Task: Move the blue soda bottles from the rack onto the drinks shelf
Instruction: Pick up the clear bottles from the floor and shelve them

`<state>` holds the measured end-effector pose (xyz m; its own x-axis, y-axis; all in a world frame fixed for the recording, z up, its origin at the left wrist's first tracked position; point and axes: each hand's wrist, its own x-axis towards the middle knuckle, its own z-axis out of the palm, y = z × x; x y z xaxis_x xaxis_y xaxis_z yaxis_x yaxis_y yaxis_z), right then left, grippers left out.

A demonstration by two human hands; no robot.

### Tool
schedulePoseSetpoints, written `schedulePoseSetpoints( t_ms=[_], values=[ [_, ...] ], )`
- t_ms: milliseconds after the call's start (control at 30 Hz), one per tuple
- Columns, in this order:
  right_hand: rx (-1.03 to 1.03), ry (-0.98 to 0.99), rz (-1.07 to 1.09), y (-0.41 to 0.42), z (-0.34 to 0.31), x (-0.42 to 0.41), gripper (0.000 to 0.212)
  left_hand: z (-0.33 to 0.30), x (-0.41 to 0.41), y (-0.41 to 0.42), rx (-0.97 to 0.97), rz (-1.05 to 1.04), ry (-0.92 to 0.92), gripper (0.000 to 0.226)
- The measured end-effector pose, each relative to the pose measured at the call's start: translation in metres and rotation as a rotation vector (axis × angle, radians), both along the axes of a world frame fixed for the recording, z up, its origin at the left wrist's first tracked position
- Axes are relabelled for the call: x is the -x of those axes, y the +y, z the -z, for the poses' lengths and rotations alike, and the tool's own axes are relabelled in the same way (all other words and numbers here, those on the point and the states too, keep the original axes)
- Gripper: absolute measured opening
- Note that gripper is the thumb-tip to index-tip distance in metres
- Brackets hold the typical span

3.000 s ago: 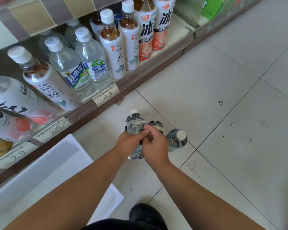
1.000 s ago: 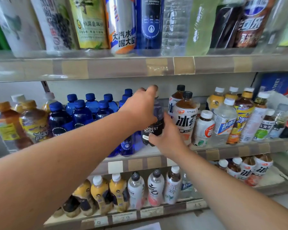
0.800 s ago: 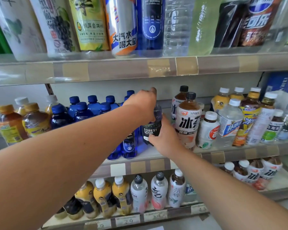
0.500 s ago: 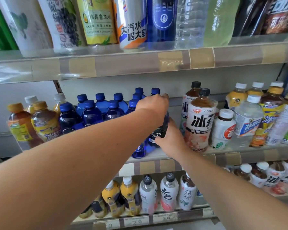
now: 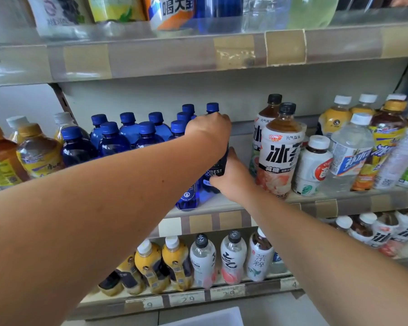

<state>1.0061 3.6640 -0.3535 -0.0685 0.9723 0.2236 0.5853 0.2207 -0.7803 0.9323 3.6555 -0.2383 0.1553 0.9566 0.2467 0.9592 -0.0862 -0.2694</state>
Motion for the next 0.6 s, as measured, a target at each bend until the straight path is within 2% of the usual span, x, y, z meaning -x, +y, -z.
schedulePoseSetpoints(
  t_ms=[167, 233, 300, 400, 500, 600],
  values=[
    [-0.034, -0.14, 0.053, -0.019, -0.006, 0.0, 0.055, 0.002, -0.003, -0.003, -0.056, -0.045, 0.13, 0.045],
    [-0.108, -0.184, 0.064, -0.034, -0.006, -0.002, 0.044, 0.003, 0.0, -0.004, -0.084, -0.049, 0.13, 0.051],
    [-0.171, -0.147, 0.048, -0.056, -0.003, -0.007, 0.036, 0.004, 0.002, -0.008, -0.112, -0.028, 0.103, 0.054],
    [-0.145, -0.007, -0.024, -0.095, 0.006, -0.022, 0.04, 0.01, -0.005, -0.027, -0.164, 0.11, 0.048, 0.046],
    [-0.067, 0.29, -0.018, -0.134, 0.028, -0.045, 0.039, 0.036, -0.013, -0.062, -0.187, 0.385, -0.206, 0.03],
    [-0.057, 0.434, 0.136, -0.166, 0.068, -0.075, 0.027, 0.091, -0.025, -0.105, -0.07, 0.606, -0.595, 0.018]
  ],
)
